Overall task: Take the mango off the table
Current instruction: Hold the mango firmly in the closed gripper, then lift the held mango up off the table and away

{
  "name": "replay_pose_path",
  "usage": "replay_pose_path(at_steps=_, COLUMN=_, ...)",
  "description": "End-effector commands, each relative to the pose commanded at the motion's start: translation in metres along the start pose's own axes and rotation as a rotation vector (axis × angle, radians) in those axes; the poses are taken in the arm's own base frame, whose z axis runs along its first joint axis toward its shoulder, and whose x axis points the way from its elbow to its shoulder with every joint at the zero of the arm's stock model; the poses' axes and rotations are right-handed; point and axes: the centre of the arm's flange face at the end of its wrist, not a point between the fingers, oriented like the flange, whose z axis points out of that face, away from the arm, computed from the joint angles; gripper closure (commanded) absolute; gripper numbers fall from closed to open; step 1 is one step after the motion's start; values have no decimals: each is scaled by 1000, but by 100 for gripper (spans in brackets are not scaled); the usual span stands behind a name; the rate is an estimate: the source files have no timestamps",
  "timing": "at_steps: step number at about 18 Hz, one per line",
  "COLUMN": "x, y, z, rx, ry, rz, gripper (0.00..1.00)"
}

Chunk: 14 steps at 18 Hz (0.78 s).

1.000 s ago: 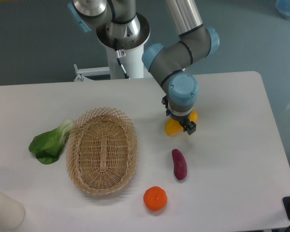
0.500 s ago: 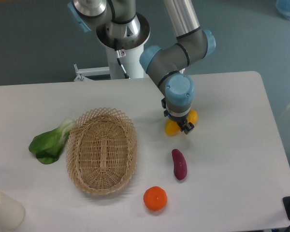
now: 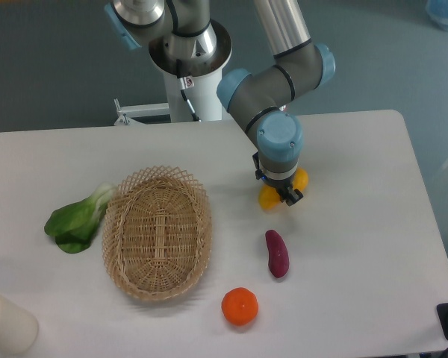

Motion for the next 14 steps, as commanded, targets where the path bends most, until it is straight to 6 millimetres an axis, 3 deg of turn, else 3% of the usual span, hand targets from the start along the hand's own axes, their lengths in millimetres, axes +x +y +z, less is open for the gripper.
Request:
replay_pose_path(at_steps=5, x=-17, y=10, z=-16, rx=16, ry=-35, rz=-21, gripper=60)
replay_pose_path(at_steps=14, x=-67, y=31, z=-73, rx=204, ry=-69, rz=-97, gripper=59)
